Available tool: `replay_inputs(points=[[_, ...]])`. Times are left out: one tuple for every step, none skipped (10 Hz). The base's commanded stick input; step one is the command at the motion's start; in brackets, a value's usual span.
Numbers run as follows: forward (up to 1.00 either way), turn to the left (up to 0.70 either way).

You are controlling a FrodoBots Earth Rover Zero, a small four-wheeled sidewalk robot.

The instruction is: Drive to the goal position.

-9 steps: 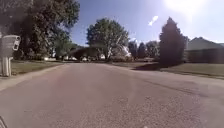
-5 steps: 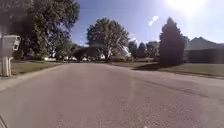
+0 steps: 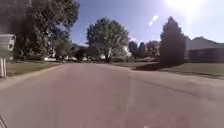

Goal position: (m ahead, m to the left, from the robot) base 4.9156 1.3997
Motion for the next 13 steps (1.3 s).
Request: replay_inputs(points=[[0.7,0.35],[0.7,0.35],[0.7,0.35],[0.7,0.35],[0.7,0.35],[0.7,0.35],[0.7,0.01],[0.7,0.0],[0.7,0.0],[0.7,0.0],[0.7,0.0],[0.7,0.0],[0.7,0.0]])
